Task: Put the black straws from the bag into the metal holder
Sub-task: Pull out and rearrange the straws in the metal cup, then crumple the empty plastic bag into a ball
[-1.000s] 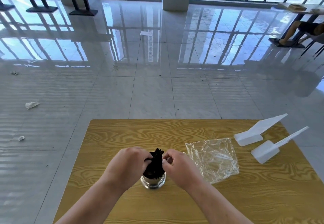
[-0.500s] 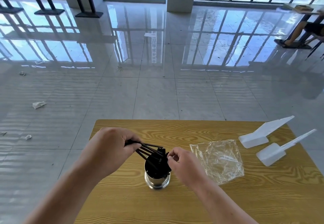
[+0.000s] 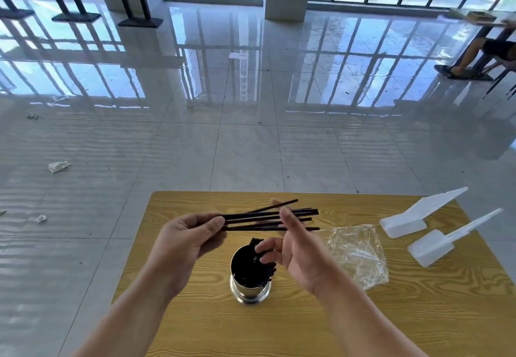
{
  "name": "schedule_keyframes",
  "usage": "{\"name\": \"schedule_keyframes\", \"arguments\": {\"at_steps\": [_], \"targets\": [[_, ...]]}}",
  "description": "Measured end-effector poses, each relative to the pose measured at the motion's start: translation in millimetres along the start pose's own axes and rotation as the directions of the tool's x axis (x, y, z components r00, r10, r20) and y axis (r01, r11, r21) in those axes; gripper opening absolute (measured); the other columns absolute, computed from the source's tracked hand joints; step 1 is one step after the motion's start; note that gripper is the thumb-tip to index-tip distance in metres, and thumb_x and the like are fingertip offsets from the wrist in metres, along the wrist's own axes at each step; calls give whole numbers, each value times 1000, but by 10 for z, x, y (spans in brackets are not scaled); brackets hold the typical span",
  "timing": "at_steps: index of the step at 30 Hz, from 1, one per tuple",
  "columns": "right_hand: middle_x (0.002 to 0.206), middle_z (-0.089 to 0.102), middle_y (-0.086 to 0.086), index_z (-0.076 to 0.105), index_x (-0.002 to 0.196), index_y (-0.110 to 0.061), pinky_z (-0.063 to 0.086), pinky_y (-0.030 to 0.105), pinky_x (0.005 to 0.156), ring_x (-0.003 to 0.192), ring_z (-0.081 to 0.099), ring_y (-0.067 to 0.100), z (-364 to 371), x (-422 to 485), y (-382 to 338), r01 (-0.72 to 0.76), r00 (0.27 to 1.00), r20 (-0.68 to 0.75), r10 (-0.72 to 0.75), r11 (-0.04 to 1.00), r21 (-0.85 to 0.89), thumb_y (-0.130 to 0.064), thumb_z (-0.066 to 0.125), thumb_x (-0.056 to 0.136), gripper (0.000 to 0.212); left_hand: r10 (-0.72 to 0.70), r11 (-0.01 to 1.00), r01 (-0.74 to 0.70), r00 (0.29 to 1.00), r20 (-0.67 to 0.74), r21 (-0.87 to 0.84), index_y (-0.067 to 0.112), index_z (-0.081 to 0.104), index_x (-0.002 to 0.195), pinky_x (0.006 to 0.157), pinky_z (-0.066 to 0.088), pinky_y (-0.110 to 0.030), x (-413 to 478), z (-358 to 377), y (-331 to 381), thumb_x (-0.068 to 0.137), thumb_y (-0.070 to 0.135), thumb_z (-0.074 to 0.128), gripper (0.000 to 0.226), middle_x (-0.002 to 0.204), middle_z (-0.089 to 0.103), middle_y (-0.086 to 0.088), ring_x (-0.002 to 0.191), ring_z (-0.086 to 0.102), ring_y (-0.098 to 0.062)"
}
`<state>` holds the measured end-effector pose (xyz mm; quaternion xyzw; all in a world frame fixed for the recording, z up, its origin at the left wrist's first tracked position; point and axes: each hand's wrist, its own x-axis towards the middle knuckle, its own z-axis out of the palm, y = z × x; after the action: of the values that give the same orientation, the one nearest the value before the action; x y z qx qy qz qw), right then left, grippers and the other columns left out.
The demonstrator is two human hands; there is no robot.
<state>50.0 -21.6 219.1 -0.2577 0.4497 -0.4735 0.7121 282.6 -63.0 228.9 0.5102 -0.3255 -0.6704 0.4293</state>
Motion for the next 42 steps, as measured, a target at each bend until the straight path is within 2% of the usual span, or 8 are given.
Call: {"name": "schedule_keyframes", "arguments": {"at_steps": [2,6,13,19,27,32,36,42], "targets": [[111,76,18,71,133,-16,63,36,64,80,74,30,-15,22,-101,49,997,-58,-45,996,76,-59,93,70,79,-120,988,121,993,12,-98,5,83,95,69,63,-26,46,20,-198,71,13,84,26,95,80,-19,77,77,-20],[93,80,19,82,96,-7,65,38,65,75,76,30,-78,54,-182,87,970,-195,-142,960,-265,-29,70,103,26,-262,948,269,963,60,-172,1,81,97,67,63,-26,102,53,-503,74,7,81,24,90,78,-16,76,77,-19],[74,77,4,76,79,-25,67,43,69,69,75,22,-168,7,-29,137,957,-40,-286,571,-810,-38,65,103,29,-126,858,141,990,-63,494,22,72,111,77,64,-31,117,-6,-747,92,20,78,20,95,81,-1,85,78,-13],[87,74,-21,74,93,-43,52,15,59,78,69,-3,-168,93,212,65,969,-41,-244,411,-909,-60,65,89,19,61,582,-45,998,11,812,43,66,110,76,54,-23,179,58,-689,87,49,74,26,110,70,19,96,67,3],[93,72,-25,72,89,-43,54,19,58,73,65,-2,-550,83,158,50,940,-103,-324,432,-900,-62,60,90,22,138,309,-174,981,137,935,45,58,131,98,40,-30,270,400,-667,89,58,64,45,142,57,17,136,47,-10],[87,71,-9,70,96,-31,60,25,62,71,64,5,-1146,113,215,-53,915,-220,-339,439,-897,-36,69,98,5,151,178,-319,944,295,931,39,56,137,110,36,-30,371,789,-696,93,54,64,48,147,53,16,141,38,-9],[116,66,-5,64,131,-20,50,22,81,103,60,11,-1686,157,337,-205,889,-324,-323,352,-913,-35,68,97,37,117,69,-427,901,417,902,32,53,143,115,33,-29,494,1223,-791,95,50,61,52,150,52,12,144,36,-11],[148,54,9,42,151,-17,42,43,117,139,46,28,-2340,240,407,-365,877,-405,-260,188,-912,-47,66,94,69,-2,-27,-501,865,501,865,30,51,146,118,36,-34,730,1879,-1104,95,49,61,55,151,51,10,145,37,-15]]}}
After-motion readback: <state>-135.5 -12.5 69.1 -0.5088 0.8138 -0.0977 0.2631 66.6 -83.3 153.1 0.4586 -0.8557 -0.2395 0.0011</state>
